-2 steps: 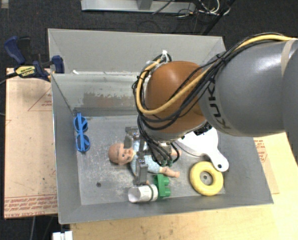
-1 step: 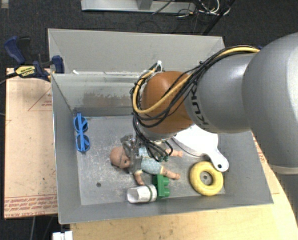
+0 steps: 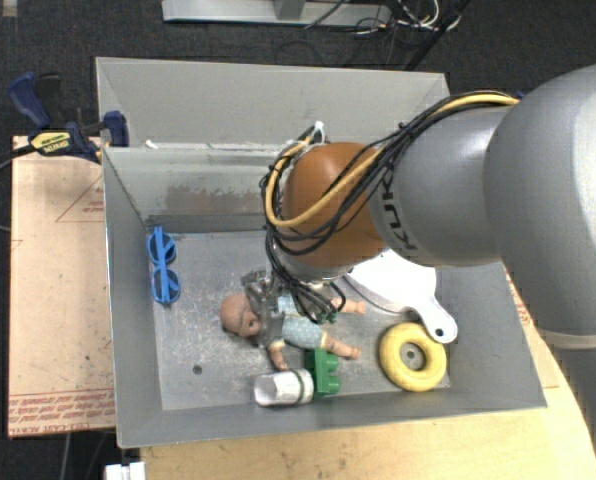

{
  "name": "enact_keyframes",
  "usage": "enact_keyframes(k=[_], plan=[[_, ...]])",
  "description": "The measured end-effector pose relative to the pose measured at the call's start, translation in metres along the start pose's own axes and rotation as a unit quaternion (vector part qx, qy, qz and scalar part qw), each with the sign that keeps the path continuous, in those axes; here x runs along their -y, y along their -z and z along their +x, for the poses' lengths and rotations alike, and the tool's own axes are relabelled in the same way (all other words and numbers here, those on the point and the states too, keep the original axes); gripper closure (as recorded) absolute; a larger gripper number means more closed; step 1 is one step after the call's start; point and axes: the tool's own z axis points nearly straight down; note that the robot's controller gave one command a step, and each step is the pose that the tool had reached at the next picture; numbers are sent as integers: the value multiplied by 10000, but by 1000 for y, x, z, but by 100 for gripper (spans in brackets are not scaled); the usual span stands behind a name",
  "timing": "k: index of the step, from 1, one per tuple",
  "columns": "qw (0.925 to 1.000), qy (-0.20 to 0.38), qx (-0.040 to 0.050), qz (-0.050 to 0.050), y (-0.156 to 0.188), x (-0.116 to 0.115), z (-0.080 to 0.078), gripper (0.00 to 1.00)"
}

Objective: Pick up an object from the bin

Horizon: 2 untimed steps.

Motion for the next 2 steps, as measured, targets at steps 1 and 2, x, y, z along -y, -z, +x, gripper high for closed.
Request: enact_keyframes(k=[1,2], plan=[[10000,64,15,-5,121,-11,4,100],[10000,63,16,-6,122,-11,4,100]])
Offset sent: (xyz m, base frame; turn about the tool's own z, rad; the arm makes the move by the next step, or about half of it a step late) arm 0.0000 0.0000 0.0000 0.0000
